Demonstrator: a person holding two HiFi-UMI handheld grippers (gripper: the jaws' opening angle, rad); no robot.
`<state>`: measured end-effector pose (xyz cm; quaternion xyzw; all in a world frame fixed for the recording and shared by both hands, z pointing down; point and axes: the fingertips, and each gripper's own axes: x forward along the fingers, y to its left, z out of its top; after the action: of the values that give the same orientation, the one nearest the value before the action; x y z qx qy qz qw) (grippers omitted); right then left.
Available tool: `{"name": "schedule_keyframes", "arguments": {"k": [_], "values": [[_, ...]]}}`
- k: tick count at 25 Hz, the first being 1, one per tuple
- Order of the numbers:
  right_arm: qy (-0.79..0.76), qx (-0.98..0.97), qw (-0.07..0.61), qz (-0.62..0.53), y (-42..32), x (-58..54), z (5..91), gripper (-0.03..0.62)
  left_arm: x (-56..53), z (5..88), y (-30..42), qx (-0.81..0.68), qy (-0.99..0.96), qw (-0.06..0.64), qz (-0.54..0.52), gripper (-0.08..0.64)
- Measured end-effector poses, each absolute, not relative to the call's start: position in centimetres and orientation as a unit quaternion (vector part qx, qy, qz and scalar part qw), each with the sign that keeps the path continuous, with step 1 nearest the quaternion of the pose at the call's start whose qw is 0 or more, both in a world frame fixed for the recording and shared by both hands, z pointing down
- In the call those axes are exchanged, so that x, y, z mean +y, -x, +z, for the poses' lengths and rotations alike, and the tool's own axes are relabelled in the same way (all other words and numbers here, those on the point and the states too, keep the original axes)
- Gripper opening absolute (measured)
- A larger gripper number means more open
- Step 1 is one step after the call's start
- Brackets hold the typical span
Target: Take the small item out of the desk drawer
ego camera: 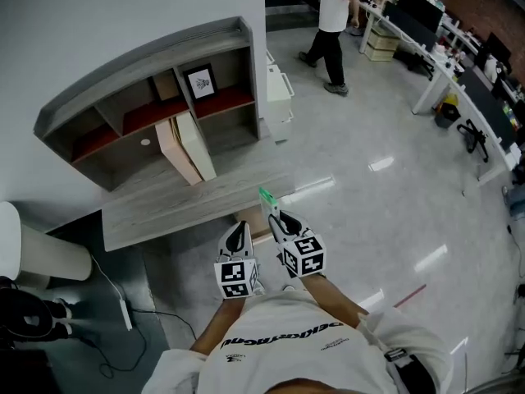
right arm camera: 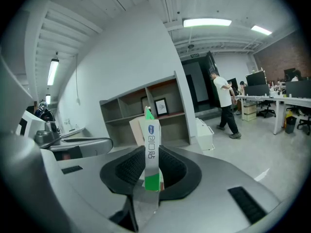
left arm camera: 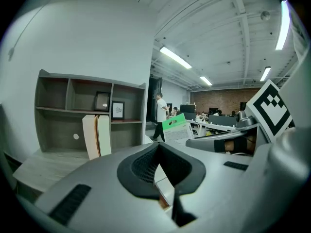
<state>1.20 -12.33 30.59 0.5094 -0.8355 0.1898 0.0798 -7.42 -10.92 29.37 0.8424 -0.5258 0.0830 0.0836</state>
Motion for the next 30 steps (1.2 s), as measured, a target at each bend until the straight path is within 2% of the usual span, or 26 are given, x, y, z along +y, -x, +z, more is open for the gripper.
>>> {"name": "schedule_keyframes", "arguments": {"k": [30], "values": [[-0.517,-0.846,0.036,0.128,-0.3,-14.9,25.9,0.112,-13.5,26.2,9.4,-0.541,-0.837,0.057,0.052,0.015]]}}
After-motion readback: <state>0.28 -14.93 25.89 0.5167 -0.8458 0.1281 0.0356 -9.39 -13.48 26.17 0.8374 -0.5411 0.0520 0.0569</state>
